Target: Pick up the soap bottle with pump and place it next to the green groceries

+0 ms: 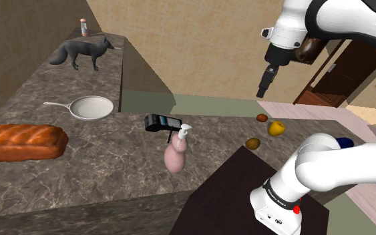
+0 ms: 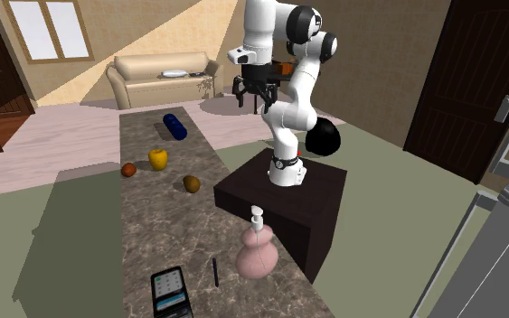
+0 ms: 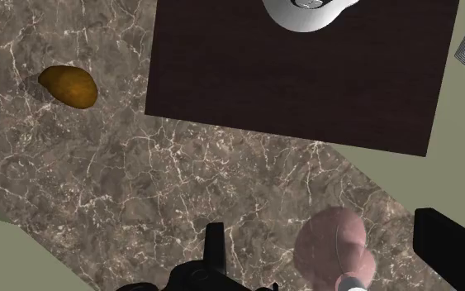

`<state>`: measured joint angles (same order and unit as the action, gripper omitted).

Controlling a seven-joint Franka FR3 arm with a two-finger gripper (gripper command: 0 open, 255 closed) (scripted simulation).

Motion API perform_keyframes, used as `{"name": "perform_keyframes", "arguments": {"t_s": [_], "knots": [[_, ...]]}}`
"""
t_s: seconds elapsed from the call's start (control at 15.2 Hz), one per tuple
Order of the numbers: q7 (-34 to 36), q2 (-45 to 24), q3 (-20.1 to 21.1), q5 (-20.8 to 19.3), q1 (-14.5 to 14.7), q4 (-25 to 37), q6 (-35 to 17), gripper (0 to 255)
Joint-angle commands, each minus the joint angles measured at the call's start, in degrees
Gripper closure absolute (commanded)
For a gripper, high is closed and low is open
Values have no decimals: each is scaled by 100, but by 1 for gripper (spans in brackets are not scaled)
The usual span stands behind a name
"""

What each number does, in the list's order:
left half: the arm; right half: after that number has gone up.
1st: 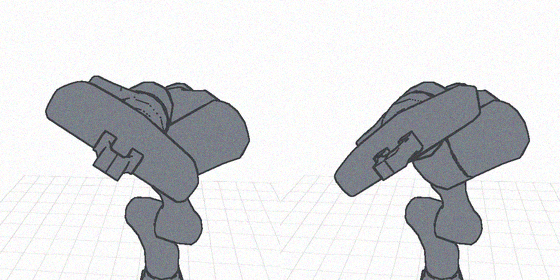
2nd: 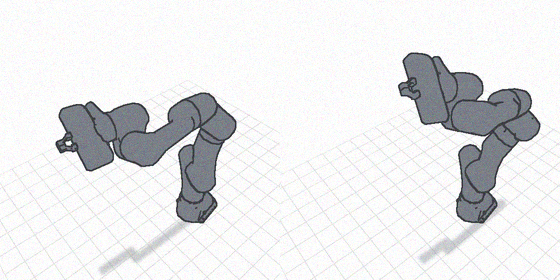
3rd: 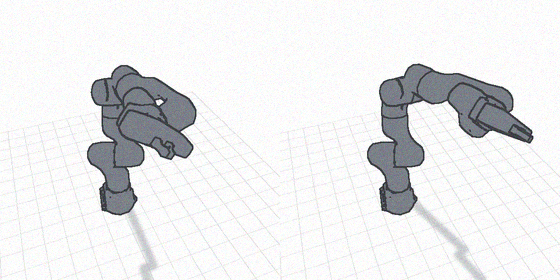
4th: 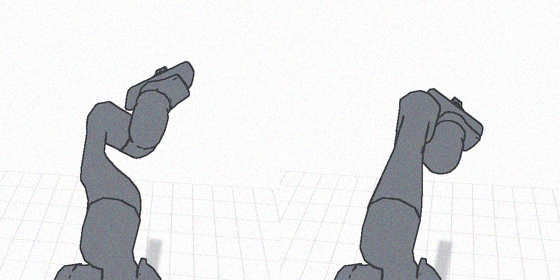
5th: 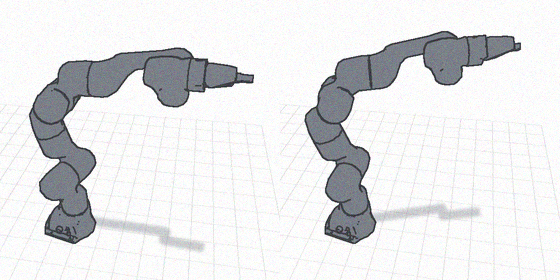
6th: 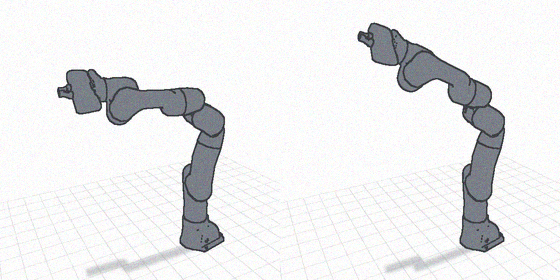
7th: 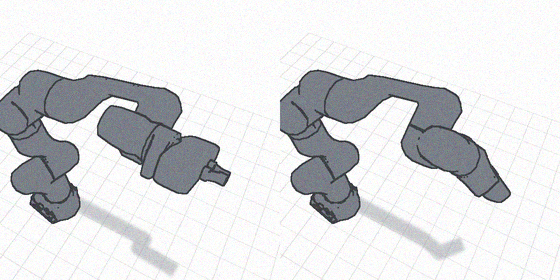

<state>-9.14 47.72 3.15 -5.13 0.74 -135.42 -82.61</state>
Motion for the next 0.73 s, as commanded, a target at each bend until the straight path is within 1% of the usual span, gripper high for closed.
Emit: {"name": "perform_keyframes", "arguments": {"t_s": [0.0,0.33,0.66], "knots": [[0,0,0,0,0,0,0,0],[392,-507,162,298,41,-426,-955,0],[739,-1217,337,559,83,-658,-1940,0]]}}
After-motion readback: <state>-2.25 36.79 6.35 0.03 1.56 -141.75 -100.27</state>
